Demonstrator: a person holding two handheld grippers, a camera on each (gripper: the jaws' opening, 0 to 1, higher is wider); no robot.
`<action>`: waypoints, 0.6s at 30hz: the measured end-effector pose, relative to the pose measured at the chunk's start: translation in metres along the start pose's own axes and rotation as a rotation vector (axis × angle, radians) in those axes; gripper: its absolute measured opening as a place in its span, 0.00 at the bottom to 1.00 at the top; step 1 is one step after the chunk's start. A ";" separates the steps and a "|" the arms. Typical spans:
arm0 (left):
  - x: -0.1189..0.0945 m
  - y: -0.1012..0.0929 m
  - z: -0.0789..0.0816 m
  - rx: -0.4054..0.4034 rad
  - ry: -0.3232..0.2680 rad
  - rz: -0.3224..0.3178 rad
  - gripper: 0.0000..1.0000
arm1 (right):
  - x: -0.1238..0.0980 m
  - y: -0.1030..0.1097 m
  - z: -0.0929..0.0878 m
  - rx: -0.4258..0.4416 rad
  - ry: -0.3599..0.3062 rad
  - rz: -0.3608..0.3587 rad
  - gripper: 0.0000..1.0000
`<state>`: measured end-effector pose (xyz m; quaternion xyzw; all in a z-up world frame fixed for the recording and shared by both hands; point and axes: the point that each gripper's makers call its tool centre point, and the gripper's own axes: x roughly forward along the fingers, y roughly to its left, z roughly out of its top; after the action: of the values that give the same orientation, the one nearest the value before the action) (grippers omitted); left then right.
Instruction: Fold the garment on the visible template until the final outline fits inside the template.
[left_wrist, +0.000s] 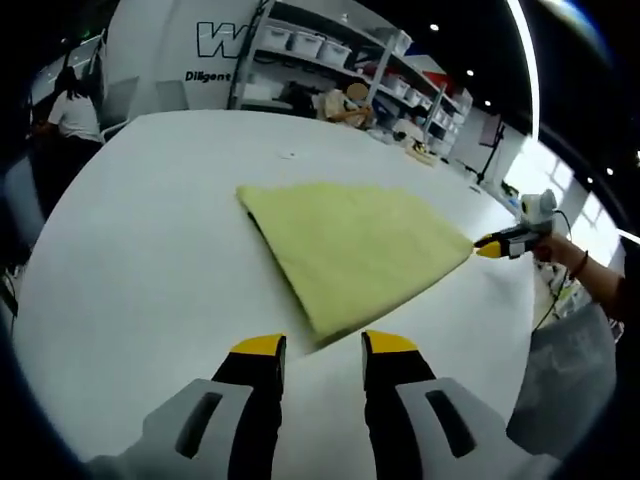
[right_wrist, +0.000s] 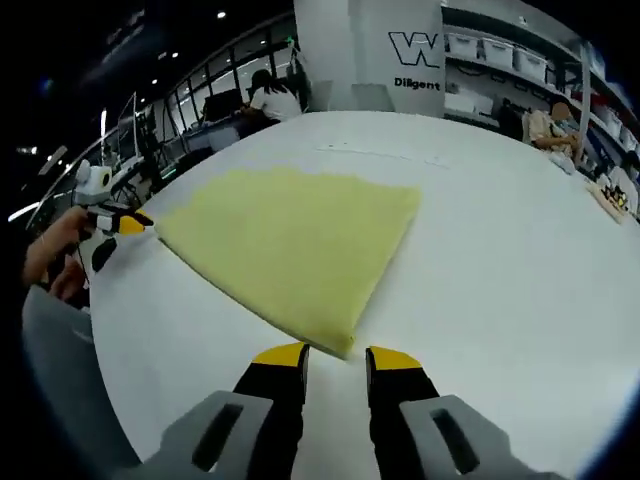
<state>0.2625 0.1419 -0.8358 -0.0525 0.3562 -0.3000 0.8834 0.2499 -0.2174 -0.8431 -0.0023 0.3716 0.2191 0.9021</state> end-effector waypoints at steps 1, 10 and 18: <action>0.000 0.000 0.002 -0.013 -0.006 0.004 0.29 | -0.001 0.001 0.004 0.028 -0.014 0.002 0.24; 0.021 0.001 0.018 -0.150 -0.038 0.021 0.28 | 0.010 -0.001 0.005 0.155 0.003 -0.040 0.20; 0.036 0.005 0.008 -0.157 0.036 0.056 0.17 | 0.013 -0.006 -0.003 0.133 0.045 -0.075 0.09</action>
<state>0.2905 0.1248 -0.8524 -0.1062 0.3960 -0.2474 0.8779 0.2588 -0.2182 -0.8549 0.0387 0.4054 0.1600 0.8992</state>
